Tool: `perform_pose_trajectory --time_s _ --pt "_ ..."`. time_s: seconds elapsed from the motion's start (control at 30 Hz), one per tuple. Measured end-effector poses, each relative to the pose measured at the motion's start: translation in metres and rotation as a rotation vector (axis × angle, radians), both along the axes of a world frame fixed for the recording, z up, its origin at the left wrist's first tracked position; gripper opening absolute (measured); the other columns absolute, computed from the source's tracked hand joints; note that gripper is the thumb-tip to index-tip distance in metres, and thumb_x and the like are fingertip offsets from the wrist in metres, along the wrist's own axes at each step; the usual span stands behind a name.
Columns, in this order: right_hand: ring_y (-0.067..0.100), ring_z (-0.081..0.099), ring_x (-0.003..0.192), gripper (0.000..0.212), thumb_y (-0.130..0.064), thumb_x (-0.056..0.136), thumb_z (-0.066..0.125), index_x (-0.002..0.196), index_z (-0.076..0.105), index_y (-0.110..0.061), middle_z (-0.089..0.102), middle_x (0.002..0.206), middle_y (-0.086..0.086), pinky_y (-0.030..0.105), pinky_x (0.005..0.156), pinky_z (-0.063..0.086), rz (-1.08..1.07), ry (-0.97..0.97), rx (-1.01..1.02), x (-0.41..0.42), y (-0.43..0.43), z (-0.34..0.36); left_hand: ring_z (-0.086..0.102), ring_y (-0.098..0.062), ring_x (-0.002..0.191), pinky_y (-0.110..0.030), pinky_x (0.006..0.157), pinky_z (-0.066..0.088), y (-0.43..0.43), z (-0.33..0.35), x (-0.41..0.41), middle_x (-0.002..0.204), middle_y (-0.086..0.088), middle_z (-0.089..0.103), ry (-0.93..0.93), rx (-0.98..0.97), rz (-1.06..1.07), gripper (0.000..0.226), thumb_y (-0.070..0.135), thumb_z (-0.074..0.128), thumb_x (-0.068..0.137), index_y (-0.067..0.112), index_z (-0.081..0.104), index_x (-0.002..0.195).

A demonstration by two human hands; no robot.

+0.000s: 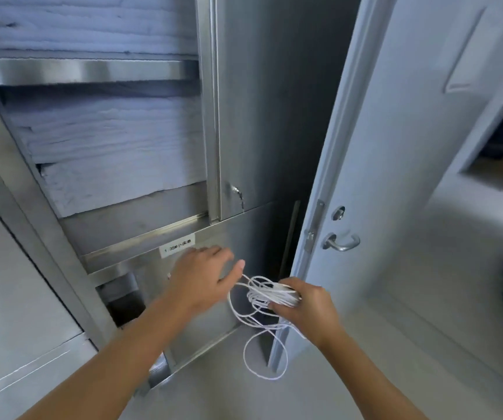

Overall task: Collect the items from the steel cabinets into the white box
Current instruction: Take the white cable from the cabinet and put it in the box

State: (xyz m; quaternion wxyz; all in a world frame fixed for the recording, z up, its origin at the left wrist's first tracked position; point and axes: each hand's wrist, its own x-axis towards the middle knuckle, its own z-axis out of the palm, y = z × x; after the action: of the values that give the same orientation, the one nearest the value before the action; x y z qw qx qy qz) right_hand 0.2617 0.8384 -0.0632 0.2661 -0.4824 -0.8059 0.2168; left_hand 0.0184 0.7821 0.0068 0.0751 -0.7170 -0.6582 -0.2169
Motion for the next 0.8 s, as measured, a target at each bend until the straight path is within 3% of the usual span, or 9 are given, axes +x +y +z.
perform_pose_trajectory --time_s 0.23,0.4,0.63,0.8 --pt "0.004 0.065 0.076 0.032 -0.047 0.069 0.086 0.097 0.073 -0.036 0.063 0.069 -0.036 0.014 0.064 0.047 -0.306 0.138 -0.012 0.115 -0.035 0.002 0.064 -0.017 0.070 -0.031 0.065 0.047 0.018 0.011 0.104 0.082 0.009 0.069 0.042 0.083 -0.221 0.052 0.059 0.031 0.096 0.024 0.069 0.094" --pt "0.001 0.068 0.072 0.028 -0.042 0.071 0.087 0.096 0.076 -0.033 0.073 0.078 -0.022 0.017 0.066 0.050 -0.501 0.283 0.005 0.210 -0.064 0.011 0.066 -0.020 0.074 -0.035 0.070 0.050 0.020 0.013 0.205 0.088 0.004 0.072 0.035 0.077 -0.416 0.056 0.057 0.033 0.096 0.016 0.072 0.101" --pt "-0.003 0.066 0.071 0.022 -0.040 0.073 0.086 0.091 0.074 -0.038 0.071 0.076 -0.028 0.008 0.062 0.042 -0.712 0.294 0.030 0.329 -0.124 0.012 0.063 -0.024 0.083 -0.039 0.080 0.045 0.010 0.005 0.340 0.089 0.003 0.069 0.090 0.000 -0.630 0.066 0.062 0.018 0.092 0.020 0.068 0.101" --pt "0.000 0.068 0.071 0.028 -0.051 0.067 0.082 0.092 0.070 -0.046 0.073 0.077 -0.023 0.010 0.061 0.046 -0.921 0.339 0.036 0.386 -0.165 0.014 0.062 -0.023 0.078 -0.036 0.071 0.044 0.024 0.003 0.420 0.083 0.004 0.066 0.069 0.012 -0.833 0.059 0.061 0.024 0.093 0.020 0.066 0.093"
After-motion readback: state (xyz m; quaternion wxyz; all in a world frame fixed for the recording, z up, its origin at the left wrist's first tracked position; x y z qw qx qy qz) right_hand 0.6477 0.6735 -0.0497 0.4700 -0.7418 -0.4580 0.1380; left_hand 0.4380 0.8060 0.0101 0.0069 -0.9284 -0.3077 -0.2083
